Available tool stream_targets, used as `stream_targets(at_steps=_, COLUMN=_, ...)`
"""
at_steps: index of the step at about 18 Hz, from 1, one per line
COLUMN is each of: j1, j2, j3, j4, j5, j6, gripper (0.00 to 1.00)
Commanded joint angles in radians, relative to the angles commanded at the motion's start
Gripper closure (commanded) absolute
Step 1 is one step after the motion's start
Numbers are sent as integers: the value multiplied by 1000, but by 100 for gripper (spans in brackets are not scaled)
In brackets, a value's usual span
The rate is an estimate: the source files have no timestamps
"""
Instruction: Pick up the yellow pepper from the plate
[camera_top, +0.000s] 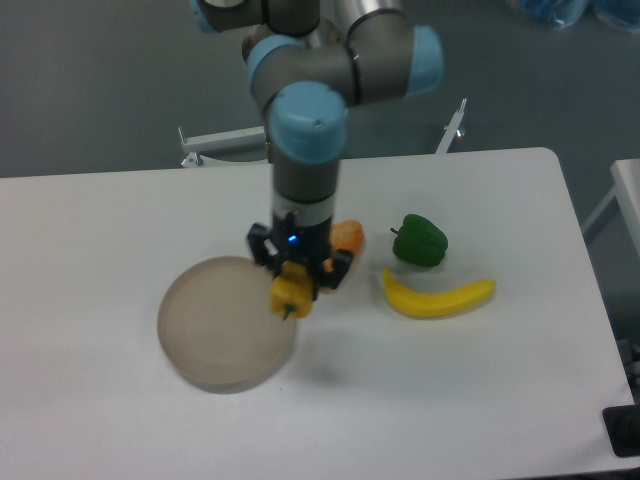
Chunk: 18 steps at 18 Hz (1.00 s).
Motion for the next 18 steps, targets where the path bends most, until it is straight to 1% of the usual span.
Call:
stream_targets(at_steps=3, j1=40, j2=-6, j3=14, j4=-48, j5=3, j6=169, gripper=90)
stream_targets(at_steps=6, j1=68, j2=-31, j3=26, j4=-52, j5=84, j6=446, gripper=90)
stream_targets(at_steps=7, j1=66, j2=-37, j3=28, j4=-52, j5=92, j6=482, gripper=90)
stream_targets(at_steps=12, j1=95, j2=-48, j3=35, j4=-52, j5=115, j6=628, gripper=89)
stream_targets(at_steps=18, j1=104, j2=-57, j3=34, j4=-45, j5=118, j6=639, gripper=89)
